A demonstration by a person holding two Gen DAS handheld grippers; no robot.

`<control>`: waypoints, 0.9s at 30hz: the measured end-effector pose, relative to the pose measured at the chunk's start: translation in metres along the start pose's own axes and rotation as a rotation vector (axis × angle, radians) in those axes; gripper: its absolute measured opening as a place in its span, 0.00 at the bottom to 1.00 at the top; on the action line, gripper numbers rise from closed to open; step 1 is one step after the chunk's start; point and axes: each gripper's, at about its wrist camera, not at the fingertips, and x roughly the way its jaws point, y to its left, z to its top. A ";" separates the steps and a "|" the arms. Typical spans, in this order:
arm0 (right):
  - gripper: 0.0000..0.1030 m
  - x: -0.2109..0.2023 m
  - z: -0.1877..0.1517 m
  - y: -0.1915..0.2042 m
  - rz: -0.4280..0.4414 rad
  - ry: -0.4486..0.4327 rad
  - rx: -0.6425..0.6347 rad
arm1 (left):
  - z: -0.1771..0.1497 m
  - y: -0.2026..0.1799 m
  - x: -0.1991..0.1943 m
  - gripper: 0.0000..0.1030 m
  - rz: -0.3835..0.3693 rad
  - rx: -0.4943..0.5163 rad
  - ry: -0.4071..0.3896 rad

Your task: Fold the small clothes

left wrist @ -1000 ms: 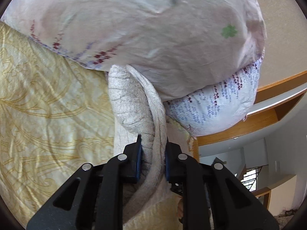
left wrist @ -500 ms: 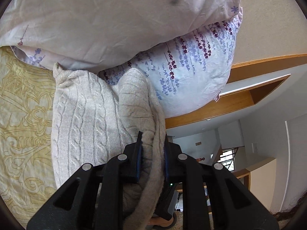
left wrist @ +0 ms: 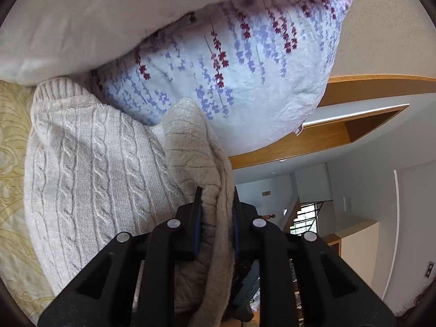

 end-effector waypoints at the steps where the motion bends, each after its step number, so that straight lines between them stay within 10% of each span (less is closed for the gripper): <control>1: 0.99 -0.006 0.000 -0.013 0.032 -0.009 0.058 | -0.002 0.002 0.007 0.17 0.005 -0.006 0.013; 8: 0.93 -0.032 0.007 -0.071 0.302 -0.108 0.368 | -0.017 0.012 0.044 0.21 0.049 -0.002 0.068; 16: 0.77 -0.024 0.034 -0.079 0.326 -0.070 0.418 | -0.036 -0.004 0.044 0.72 0.099 0.121 0.115; 21: 0.56 -0.019 0.048 -0.070 0.273 -0.032 0.377 | -0.044 -0.020 -0.011 0.81 0.321 0.306 -0.006; 27: 0.54 0.011 0.061 -0.064 0.261 0.067 0.378 | -0.075 -0.006 -0.056 0.85 0.594 0.410 -0.052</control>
